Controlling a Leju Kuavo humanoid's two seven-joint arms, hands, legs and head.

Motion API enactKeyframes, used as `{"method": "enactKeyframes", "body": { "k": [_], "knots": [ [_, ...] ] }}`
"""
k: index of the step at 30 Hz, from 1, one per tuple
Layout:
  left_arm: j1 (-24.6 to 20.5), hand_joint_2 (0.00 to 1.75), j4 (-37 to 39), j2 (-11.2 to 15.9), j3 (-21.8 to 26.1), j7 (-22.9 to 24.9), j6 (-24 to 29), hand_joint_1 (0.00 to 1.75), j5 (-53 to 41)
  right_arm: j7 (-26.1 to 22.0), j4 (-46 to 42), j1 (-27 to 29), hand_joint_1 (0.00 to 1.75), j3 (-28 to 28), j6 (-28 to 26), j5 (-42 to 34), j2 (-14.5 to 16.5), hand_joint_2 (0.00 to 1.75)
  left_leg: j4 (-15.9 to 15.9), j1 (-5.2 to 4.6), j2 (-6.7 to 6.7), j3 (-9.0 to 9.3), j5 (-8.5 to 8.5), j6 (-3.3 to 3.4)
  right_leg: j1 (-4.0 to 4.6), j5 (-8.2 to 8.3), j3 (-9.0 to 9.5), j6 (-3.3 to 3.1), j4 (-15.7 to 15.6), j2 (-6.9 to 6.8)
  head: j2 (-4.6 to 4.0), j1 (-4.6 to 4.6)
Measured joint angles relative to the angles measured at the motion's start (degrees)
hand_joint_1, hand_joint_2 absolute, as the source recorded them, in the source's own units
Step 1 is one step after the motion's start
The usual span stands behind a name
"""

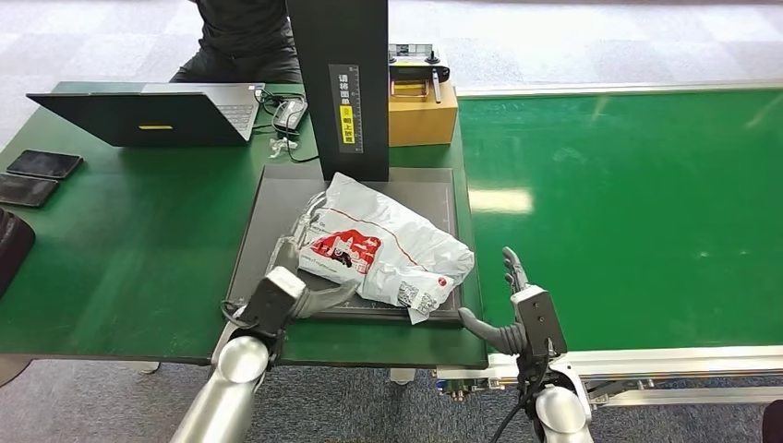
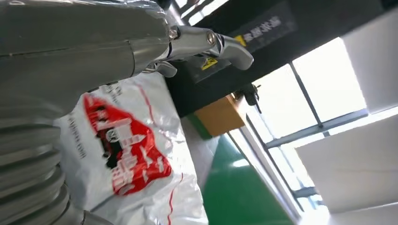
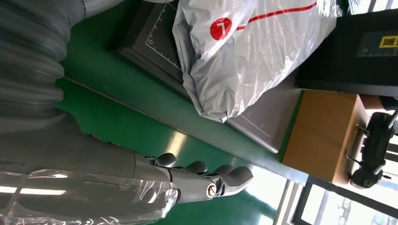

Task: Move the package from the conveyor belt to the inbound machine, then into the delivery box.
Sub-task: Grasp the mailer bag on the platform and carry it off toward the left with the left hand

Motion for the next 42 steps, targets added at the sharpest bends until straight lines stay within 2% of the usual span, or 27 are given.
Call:
{"method": "enactKeyframes", "body": {
  "k": [4, 7, 14, 21, 22, 25, 26, 32, 42],
  "knots": [
    [-5.6, 1.75, 5.0, -0.4, -3.7, 4.8, 6.1, 0.00, -12.2, 0.9, 0.8, -0.8, 0.00, 0.5, 0.4, -0.5, 0.0, 1.75, 0.0, -0.01, 0.00, 0.00, 0.04, 0.03, -0.01, 0.02, 0.00, 0.01, 0.0, -0.01, 0.00, -0.01],
    [-9.6, 1.75, 9.2, -0.7, -6.0, 9.3, 6.9, 0.00, -17.6, 1.3, 1.4, -1.5, 0.00, 0.6, 0.5, -0.6, 0.0, 1.75, 0.0, -0.01, 0.01, 0.00, 0.04, 0.04, -0.01, 0.02, -0.01, 0.01, 0.0, 0.00, 0.00, -0.01],
    [-18.9, 1.75, 23.1, -2.9, -6.9, 17.2, -2.6, 0.00, -17.6, 1.5, 2.7, -1.9, 0.00, 0.9, 0.5, -0.4, 0.0, 1.75, 0.0, -0.01, 0.01, 0.00, 0.05, 0.03, -0.01, 0.02, -0.02, 0.01, 0.0, 0.01, 0.00, 0.00],
    [-23.1, 1.75, 32.0, -3.9, -7.6, 27.3, -7.0, 0.00, -20.8, 1.6, 2.7, -1.7, 0.00, 0.9, 0.0, -0.4, 0.0, 1.75, 0.0, -0.01, 0.02, -0.01, 0.04, 0.03, 0.00, 0.01, -0.03, 0.00, 0.0, 0.02, 0.00, -0.01],
    [-23.5, 1.75, 32.9, -4.0, -7.7, 28.3, -7.4, 0.17, -21.3, 1.6, 2.7, -1.7, 0.00, 0.9, 0.0, -0.4, 0.0, 1.75, 0.0, -0.01, 0.02, -0.01, 0.04, 0.03, 0.00, 0.01, -0.03, 0.00, 0.0, 0.02, 0.00, -0.01],
    [-24.5, 1.75, 35.1, -4.0, -8.3, 30.8, -8.4, 1.47, -22.7, 1.6, 2.7, -1.7, 0.00, 0.9, 0.0, -0.4, 0.0, 1.75, 0.0, -0.01, 0.02, 0.02, 0.04, 0.03, 0.00, 0.02, 0.00, 0.00, 0.0, 0.02, 0.00, -0.01],
    [-24.7, 1.75, 35.6, -4.0, -8.5, 31.2, -8.4, 1.74, -22.9, 1.7, 2.7, -1.7, 0.00, 0.9, 0.0, -0.4, 0.0, 1.75, 0.0, -0.01, 0.02, 0.03, 0.04, 0.03, 0.00, 0.02, 0.02, 0.00, 0.0, 0.02, 0.00, 0.00],
    [-25.3, 1.75, 36.9, -3.9, -8.7, 31.2, -7.2, 1.75, -23.0, 1.8, 2.7, -1.7, 0.00, 0.8, 0.1, -0.4, 0.0, 1.75, 0.0, 0.00, 0.02, 0.14, 0.04, 0.03, 0.00, 0.02, 0.13, 0.00, 0.0, 0.01, 0.00, -0.01],
    [-24.0, 1.75, 37.1, -3.9, -8.2, 26.3, -2.1, 1.75, -21.3, 1.9, 2.7, -1.3, 0.00, 0.9, 0.1, -0.4, 0.0, 1.75, 0.0, 0.00, 0.01, 0.16, 0.04, 0.03, -0.01, 0.01, 0.17, 0.01, 0.0, 0.00, 0.00, 0.00]
  ]
}}
